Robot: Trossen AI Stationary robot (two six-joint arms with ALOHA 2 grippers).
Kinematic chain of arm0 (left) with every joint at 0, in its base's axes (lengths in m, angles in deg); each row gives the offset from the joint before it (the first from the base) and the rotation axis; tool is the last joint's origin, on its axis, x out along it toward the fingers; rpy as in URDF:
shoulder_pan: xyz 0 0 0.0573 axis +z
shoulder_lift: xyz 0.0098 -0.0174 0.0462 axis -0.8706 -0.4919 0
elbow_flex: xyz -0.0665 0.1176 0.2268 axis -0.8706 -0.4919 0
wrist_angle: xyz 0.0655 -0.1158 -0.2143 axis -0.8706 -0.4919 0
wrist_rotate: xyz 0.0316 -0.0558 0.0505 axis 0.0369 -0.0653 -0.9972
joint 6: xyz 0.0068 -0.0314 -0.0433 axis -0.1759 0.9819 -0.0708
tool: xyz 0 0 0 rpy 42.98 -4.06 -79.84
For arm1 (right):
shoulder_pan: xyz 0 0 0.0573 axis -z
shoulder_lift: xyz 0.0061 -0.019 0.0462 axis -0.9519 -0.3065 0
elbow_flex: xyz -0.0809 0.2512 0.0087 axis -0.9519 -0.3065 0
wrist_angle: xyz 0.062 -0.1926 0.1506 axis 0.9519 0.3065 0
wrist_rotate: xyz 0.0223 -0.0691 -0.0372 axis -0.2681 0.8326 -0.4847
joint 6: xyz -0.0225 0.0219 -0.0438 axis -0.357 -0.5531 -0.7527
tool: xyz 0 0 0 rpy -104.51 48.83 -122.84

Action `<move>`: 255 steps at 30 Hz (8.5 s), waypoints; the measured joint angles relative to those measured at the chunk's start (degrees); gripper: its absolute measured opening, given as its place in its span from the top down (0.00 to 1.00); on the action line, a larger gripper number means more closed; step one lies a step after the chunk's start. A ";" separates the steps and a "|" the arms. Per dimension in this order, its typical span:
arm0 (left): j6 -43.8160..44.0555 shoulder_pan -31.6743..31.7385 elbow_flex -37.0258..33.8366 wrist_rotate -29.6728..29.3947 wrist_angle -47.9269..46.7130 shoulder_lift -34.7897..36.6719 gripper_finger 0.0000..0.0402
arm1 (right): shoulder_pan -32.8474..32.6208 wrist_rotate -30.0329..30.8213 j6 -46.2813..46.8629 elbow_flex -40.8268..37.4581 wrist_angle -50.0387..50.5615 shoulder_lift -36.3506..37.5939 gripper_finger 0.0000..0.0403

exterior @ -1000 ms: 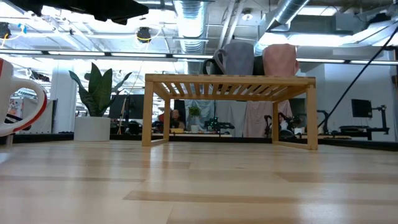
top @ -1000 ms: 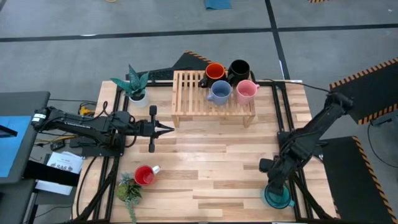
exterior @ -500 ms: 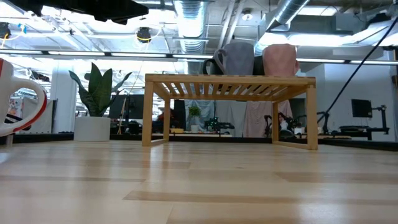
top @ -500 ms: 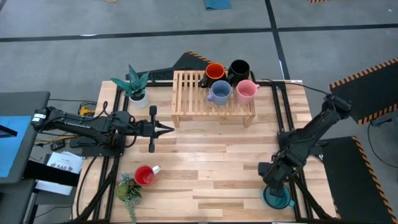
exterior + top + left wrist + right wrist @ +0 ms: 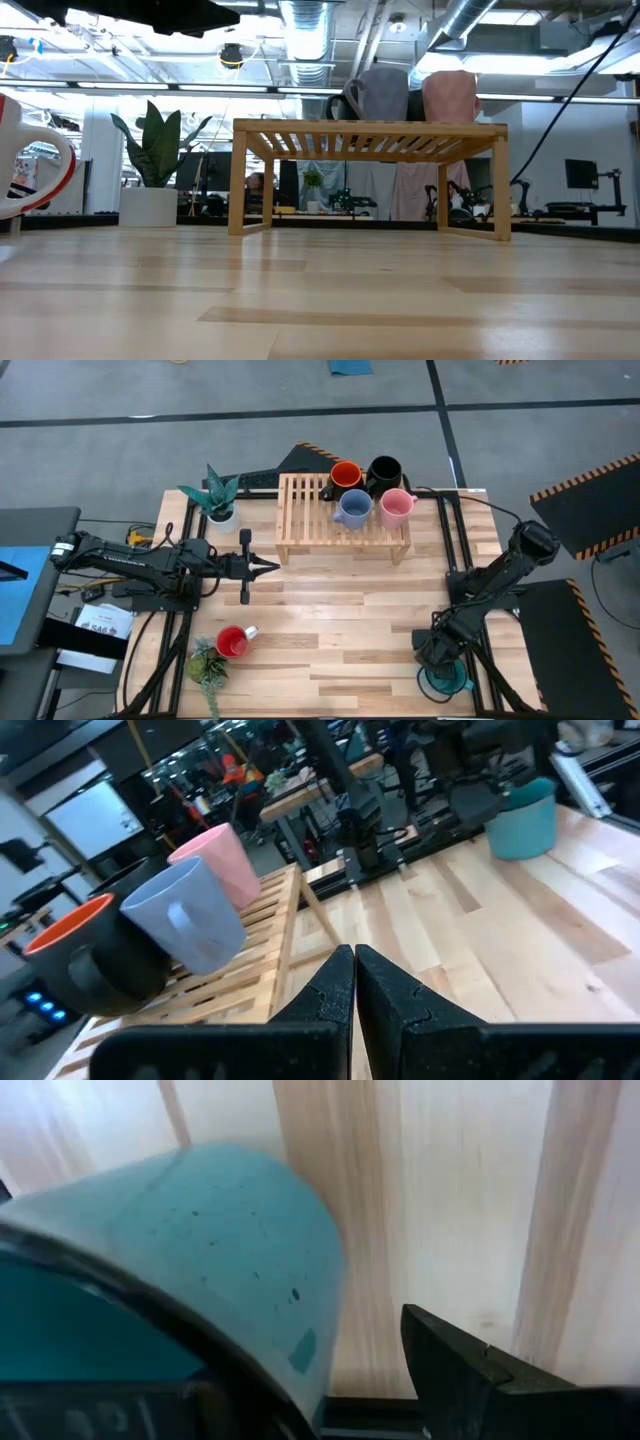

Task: Place coffee mugs
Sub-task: Put the green mug on the shelf

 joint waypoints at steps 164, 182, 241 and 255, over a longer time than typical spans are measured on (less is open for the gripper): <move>48.85 1.75 31.17 3.40 -35.46 -45.88 0.41 | 23.64 73.69 -20.37 14.03 1.45 5.63 0.38; 42.94 2.33 33.23 5.71 -45.00 -44.52 0.97 | 23.64 73.71 -20.53 14.03 1.52 5.61 0.38; 22.00 43.28 71.28 5.63 -61.89 -49.94 0.96 | 23.68 73.47 -20.53 14.03 0.15 5.60 0.38; 20.09 43.23 71.24 5.65 -59.95 -49.94 0.95 | 23.68 73.46 -20.53 14.03 -0.22 5.61 0.38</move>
